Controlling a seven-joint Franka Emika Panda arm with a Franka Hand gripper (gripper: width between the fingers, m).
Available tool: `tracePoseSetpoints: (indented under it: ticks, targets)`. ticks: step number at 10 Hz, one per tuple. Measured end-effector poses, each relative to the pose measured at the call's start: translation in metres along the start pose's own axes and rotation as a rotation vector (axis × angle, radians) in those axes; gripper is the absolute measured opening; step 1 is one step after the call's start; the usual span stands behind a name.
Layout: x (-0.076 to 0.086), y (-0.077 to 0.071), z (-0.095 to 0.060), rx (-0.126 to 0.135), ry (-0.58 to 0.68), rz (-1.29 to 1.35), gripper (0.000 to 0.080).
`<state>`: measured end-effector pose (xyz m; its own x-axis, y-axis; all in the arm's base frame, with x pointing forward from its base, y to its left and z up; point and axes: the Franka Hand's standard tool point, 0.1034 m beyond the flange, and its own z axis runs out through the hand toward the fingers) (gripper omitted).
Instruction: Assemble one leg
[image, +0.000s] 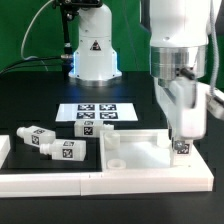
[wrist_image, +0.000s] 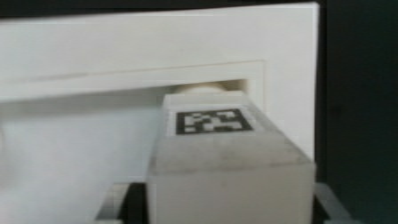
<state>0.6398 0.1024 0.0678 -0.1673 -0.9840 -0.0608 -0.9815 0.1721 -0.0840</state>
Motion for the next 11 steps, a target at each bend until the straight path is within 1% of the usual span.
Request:
tracePoseSetpoints:
  ticks: [2, 3, 4, 5, 6, 7, 8, 10, 11]
  targets:
    - [0.001, 0.001, 0.0, 0.004, 0.003, 0.003, 0.0285]
    - [0.001, 0.001, 0.001, 0.003, 0.003, -0.022, 0.0347]
    - [0.002, 0.0, 0.001, 0.004, 0.003, -0.106, 0.0536]
    - [0.006, -0.003, 0.0, 0.008, 0.002, -0.297, 0.0536]
    - [0.003, -0.005, 0.001, 0.014, -0.006, -0.508, 0.0613]
    - [-0.004, -0.002, 0.003, 0.004, -0.024, -0.682, 0.0642]
    - [-0.007, -0.001, 0.003, 0.006, -0.025, -0.729, 0.0642]
    - [-0.004, -0.002, 0.004, 0.007, -0.023, -0.875, 0.0648]
    - [-0.006, -0.001, 0.003, 0.003, -0.011, -0.974, 0.0649]
